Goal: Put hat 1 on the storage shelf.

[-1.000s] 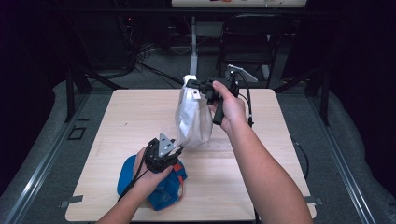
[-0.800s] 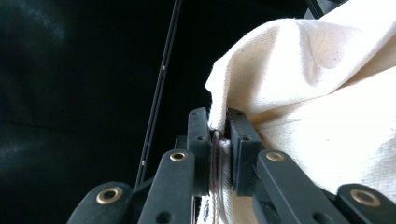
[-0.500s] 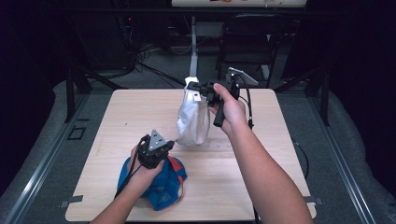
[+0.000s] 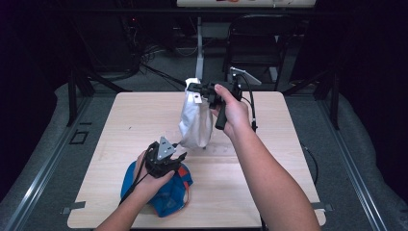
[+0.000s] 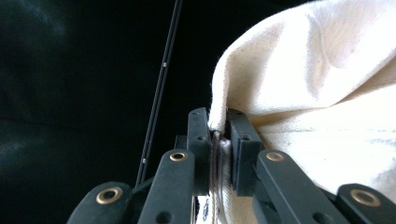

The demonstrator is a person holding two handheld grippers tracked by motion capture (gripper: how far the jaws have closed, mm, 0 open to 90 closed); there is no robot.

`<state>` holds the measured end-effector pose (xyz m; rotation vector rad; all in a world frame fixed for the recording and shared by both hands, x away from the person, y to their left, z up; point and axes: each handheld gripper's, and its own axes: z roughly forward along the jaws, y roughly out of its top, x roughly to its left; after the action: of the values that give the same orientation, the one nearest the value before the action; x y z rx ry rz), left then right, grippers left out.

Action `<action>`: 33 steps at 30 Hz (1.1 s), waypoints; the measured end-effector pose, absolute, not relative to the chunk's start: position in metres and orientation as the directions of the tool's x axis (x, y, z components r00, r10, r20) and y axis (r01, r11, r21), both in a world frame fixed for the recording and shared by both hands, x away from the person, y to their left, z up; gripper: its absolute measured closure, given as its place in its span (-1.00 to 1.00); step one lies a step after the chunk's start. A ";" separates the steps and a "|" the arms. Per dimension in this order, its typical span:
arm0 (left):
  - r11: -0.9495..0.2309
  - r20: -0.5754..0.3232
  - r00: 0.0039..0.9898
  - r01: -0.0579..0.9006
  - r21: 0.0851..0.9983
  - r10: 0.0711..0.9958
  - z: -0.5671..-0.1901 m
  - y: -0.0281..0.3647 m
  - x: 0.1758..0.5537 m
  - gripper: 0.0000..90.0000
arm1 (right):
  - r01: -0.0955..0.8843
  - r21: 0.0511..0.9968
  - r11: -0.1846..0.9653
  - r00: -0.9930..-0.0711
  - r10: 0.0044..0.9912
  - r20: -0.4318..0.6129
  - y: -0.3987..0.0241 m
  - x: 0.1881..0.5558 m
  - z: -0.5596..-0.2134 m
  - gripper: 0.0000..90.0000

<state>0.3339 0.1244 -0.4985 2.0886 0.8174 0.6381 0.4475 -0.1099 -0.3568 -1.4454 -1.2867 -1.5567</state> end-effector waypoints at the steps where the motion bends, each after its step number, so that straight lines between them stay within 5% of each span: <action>1: -0.476 0.154 0.661 0.341 0.811 0.735 -0.499 0.123 0.339 0.14 | 0.924 0.229 -0.307 -0.187 0.158 0.969 -0.109 0.447 -0.356 0.81; 11: -0.455 0.168 0.621 0.338 0.824 0.766 -0.493 0.121 0.341 0.08 | 0.928 0.252 -0.275 -0.214 0.162 0.963 -0.102 0.441 -0.346 0.81; 20: -0.463 0.153 0.654 0.332 0.822 0.741 -0.489 0.124 0.342 0.79 | 0.926 0.264 -0.271 -0.230 0.149 0.962 -0.095 0.437 -0.338 0.81; 33: -0.451 0.070 0.732 0.340 0.825 0.678 -0.494 0.138 0.332 0.89 | 0.928 0.254 -0.271 -0.215 0.166 0.962 -0.089 0.440 -0.343 0.79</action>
<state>0.3325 0.1375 -0.4940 2.0721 0.7686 0.4989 0.4396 -0.0895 -0.3434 -1.4085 -1.3380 -1.5474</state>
